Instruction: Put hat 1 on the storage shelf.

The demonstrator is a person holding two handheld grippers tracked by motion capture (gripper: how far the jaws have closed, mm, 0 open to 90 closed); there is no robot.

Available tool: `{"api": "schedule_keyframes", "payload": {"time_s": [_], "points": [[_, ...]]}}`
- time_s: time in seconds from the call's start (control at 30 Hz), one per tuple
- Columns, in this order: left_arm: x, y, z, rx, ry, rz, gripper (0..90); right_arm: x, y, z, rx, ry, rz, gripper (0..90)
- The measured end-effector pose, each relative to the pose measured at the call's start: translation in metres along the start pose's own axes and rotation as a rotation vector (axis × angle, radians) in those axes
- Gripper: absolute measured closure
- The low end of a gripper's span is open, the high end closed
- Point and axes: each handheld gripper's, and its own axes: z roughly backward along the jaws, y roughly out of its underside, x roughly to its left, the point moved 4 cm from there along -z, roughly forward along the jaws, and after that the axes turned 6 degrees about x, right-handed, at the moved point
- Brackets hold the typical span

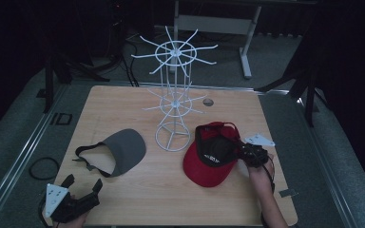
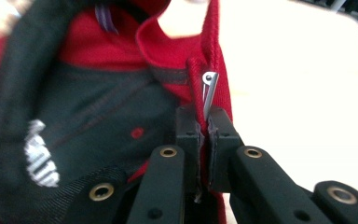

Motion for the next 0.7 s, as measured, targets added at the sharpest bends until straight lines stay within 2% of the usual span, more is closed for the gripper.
{"api": "schedule_keyframes", "payload": {"time_s": [0.2, 0.23, 0.27, 0.3, 0.33, 0.37, 0.47, 0.6, 0.67, 0.7], "points": [[-0.002, 0.0, -0.001, 0.005, 0.003, -0.021, 2.0, -0.001, -0.019, 0.025, -0.078, -0.026, -0.007, 85.9], [-0.002, 0.0, -0.001, 0.005, 0.003, -0.021, 2.0, -0.001, -0.019, 0.025, -0.078, -0.026, -0.007, 85.9], [-0.003, 0.0, -0.001, 0.003, 0.007, -0.025, 2.0, -0.001, -0.023, 0.03, -0.092, -0.028, -0.004, 85.9], [-0.004, -0.001, -0.001, 0.003, 0.004, -0.03, 2.0, 0.0, -0.034, 0.045, -0.138, -0.046, -0.005, 85.9], [-0.004, -0.001, -0.001, 0.002, 0.002, -0.032, 2.0, 0.0, -0.039, 0.051, -0.153, -0.052, -0.004, 86.0], [-0.004, -0.001, -0.001, 0.001, 0.013, -0.032, 2.0, 0.0, -0.039, 0.051, -0.153, -0.052, -0.004, 86.0], [-0.006, -0.001, -0.001, 0.006, 0.038, -0.03, 2.0, 0.0, -0.052, 0.069, -0.203, -0.071, -0.005, 85.9], [-0.011, -0.002, 0.0, 0.011, 0.046, -0.061, 2.0, 0.001, -0.067, 0.093, -0.262, -0.081, 0.006, 86.0], [-0.014, -0.002, -0.001, 0.02, 0.062, -0.076, 2.0, 0.002, -0.069, 0.096, -0.27, -0.083, 0.007, 85.9], [-0.016, -0.002, -0.002, 0.022, 0.064, -0.077, 2.0, 0.001, -0.075, 0.107, -0.294, -0.082, 0.016, 86.0]]}}
